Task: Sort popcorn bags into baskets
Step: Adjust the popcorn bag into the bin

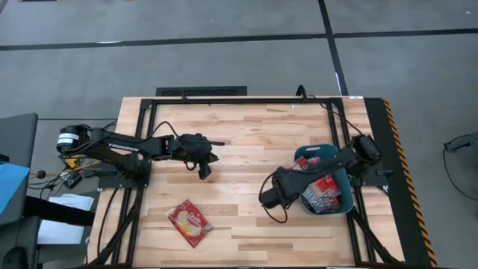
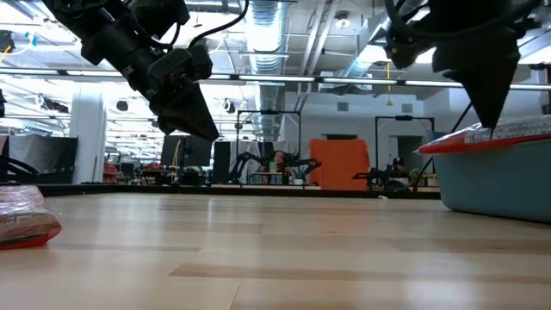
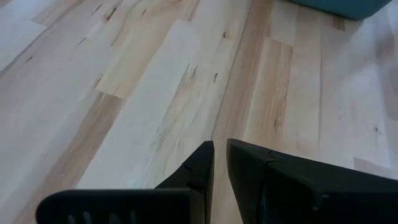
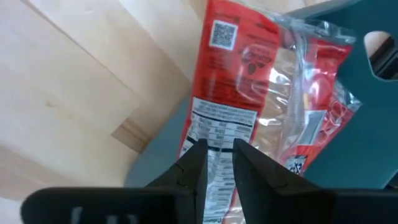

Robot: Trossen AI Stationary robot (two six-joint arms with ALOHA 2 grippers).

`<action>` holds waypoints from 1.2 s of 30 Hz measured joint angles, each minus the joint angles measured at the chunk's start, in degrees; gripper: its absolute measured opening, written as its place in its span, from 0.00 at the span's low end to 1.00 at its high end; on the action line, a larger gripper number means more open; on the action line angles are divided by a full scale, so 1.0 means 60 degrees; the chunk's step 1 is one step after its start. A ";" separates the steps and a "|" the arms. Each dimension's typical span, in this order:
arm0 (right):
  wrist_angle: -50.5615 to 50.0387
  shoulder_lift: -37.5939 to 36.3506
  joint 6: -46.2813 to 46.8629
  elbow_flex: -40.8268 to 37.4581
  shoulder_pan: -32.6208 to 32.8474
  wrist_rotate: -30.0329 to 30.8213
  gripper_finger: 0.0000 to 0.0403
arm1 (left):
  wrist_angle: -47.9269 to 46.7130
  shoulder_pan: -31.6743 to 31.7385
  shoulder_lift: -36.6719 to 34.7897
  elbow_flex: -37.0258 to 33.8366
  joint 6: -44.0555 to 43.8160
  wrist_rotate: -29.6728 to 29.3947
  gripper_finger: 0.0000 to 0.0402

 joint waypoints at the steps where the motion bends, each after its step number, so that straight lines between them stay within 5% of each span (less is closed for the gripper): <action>1: 0.0027 -0.0036 -0.0004 0.0000 -0.0056 -0.0005 0.23 | 0.0062 -0.0037 0.0000 0.0000 -0.0065 0.0003 0.08; 6: -0.0011 -0.0267 -0.0182 0.0063 -0.0221 -0.0002 0.19 | 0.1362 -0.0245 0.0391 0.0000 -0.0494 0.0129 0.08; 12: 0.0046 -0.1439 0.0426 0.0509 -0.0006 0.0213 0.15 | 0.5001 -0.0297 0.2362 0.0009 -0.0716 0.1592 0.09; 18: 0.0000 -0.3201 0.2745 0.0448 0.0808 0.0842 0.15 | 0.7116 -0.0286 0.4639 0.1013 -0.1068 0.2180 0.25; 28: 0.0019 -0.4173 0.4466 0.0452 0.2010 0.1983 0.23 | 0.5791 -0.0289 0.7617 0.5024 -0.1513 0.3283 0.65; 36: 0.0058 -0.3924 0.4281 0.0437 0.2154 0.1970 0.23 | 0.4790 -0.0151 0.9476 0.7755 -0.2980 0.4011 0.77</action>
